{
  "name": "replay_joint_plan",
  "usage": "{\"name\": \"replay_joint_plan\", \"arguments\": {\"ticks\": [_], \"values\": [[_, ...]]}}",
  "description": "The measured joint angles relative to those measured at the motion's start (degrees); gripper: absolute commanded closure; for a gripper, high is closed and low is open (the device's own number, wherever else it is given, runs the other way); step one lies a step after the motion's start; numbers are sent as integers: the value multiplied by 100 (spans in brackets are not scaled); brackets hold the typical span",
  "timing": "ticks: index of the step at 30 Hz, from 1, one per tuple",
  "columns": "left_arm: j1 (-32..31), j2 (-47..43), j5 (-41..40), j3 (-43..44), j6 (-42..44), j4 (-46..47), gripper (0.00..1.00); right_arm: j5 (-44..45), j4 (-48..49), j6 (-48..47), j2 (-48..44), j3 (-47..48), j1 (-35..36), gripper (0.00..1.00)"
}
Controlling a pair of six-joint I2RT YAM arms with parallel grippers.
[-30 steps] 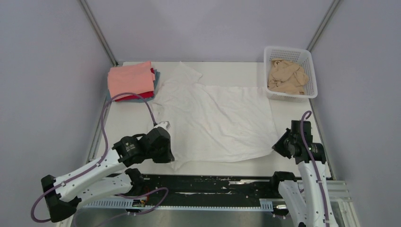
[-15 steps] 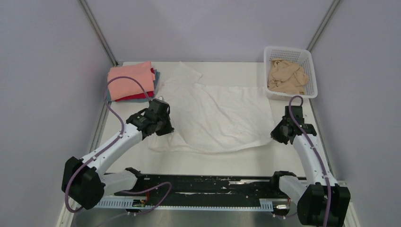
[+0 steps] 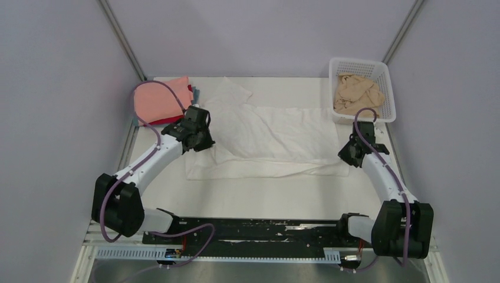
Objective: Fold and stack the t-shirts
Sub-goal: Fold the flattened tshirt in 1/3 of the way
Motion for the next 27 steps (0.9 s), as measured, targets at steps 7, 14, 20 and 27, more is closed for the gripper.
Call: {"name": "replay_joint_plan", "arguments": {"ticks": [7, 14, 20, 27], "values": [[179, 560, -271, 476, 107, 94, 100, 0, 479, 31, 485, 87, 0, 97], [319, 1676, -354, 1333, 317, 181, 97, -127, 1067, -107, 1091, 256, 0, 87], [413, 2726, -570, 2205, 509, 4, 4, -160, 1460, -643, 2162, 852, 0, 27], [472, 2848, -647, 2389, 466, -116, 0, -177, 1537, -870, 1768, 848, 70, 0]]}}
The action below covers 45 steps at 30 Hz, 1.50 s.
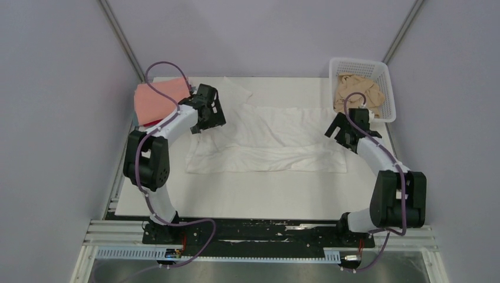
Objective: Fold and stack the t-shirts
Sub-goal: Fold the flattened tshirt in 1/3 of the way
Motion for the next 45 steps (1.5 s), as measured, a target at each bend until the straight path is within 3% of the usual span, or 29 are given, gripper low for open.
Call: {"name": "replay_joint_plan", "arguments": {"ticks": [7, 11, 15, 29, 40, 43, 45], "values": [[-9, -1368, 649, -1408, -258, 345, 0, -470, -2, -7, -1591, -844, 658, 0], [-4, -2214, 1080, -2422, -448, 833, 0, -931, 118, -7, -1753, -1204, 745, 0], [-2, -2041, 1469, -2518, -492, 1217, 0, -1263, 197, -7, -1528, -1384, 734, 0], [-2, 118, 2184, -981, -503, 1805, 0, -1294, 363, -50, -1128, -1432, 734, 0], [199, 1388, 2011, 1746, -459, 1344, 0, -1137, 358, -52, -1128, -1434, 734, 0], [267, 1368, 1954, 1563, -437, 1143, 0, -1134, 361, -55, -1128, -1434, 734, 0], [299, 1104, 1915, 925, -442, 1178, 0, -1110, 363, -55, -1128, -1440, 734, 0]]}}
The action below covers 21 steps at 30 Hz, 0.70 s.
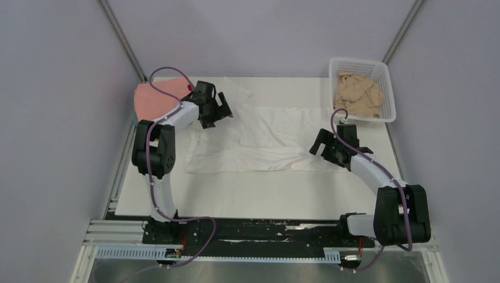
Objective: Fold and stack the t-shirts
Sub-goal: Fold the flattened tshirt in 1/3 of the way
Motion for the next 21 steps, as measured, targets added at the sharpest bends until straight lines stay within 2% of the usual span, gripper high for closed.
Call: {"name": "replay_joint_plan", "arguments": {"ticks": [5, 7, 11, 13, 16, 19, 21], "values": [[-57, -1576, -72, -2406, -149, 103, 0, 17, 17, 7, 11, -72, 0, 0], [-190, -2483, -186, -3233, -258, 184, 0, 37, 31, 11, 15, -131, 0, 0], [-417, -3696, -302, -4092, -391, 448, 0, 96, 39, 42, 24, -306, 0, 0], [-428, -3882, -407, -4389, -459, 702, 0, 149, 74, 98, 4, -372, -4, 0], [-372, -3602, -503, -4516, -540, 758, 0, 133, 109, 197, -28, -413, -90, 0], [-332, -3171, -605, -4570, -608, 726, 0, -125, 149, 326, -142, -525, -485, 0], [-304, -3198, -671, -4660, -684, 782, 0, -326, 181, 422, -251, -636, -844, 0]]}}
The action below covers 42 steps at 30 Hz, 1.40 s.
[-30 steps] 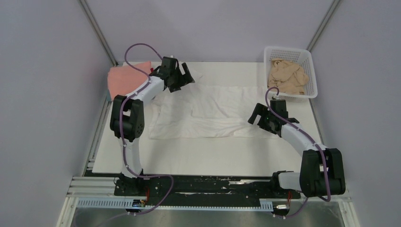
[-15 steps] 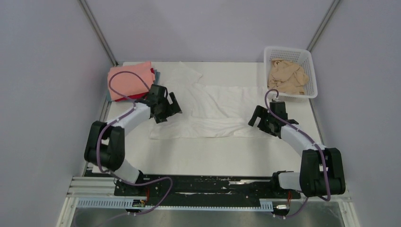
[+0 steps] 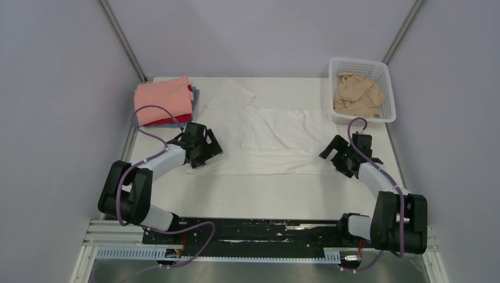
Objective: Fold and stack the t-shirts
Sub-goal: Fold the flattened tshirt in 1/3 of the way
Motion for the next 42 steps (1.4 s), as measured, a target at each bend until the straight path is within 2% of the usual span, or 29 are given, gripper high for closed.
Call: {"name": "replay_joint_plan", "arguments": {"ticks": [4, 10, 19, 27, 33, 38, 42], "values": [[90, -299, -39, -376, -160, 249, 0, -411, 59, 90, -96, -131, -426, 0], [136, -778, 57, -866, -409, 476, 0, -815, 79, 98, -413, -398, -570, 0], [-114, -2433, 125, -1851, -1056, -212, 0, -1119, -901, 485, -1464, -804, -468, 0], [-719, -3119, -63, -1945, -1652, -1274, 0, -876, -2450, 756, -2465, -876, -146, 0], [-761, -3790, -236, -2004, -1867, -2332, 0, -466, -3495, 964, -3322, -866, -42, 0], [-778, -4365, -466, -1921, -1965, -3379, 0, -267, -4044, 1086, -3563, -734, 177, 0], [-778, -4789, -544, -1784, -1956, -3803, 0, -155, -4312, 1088, -3624, -525, 319, 0]]}}
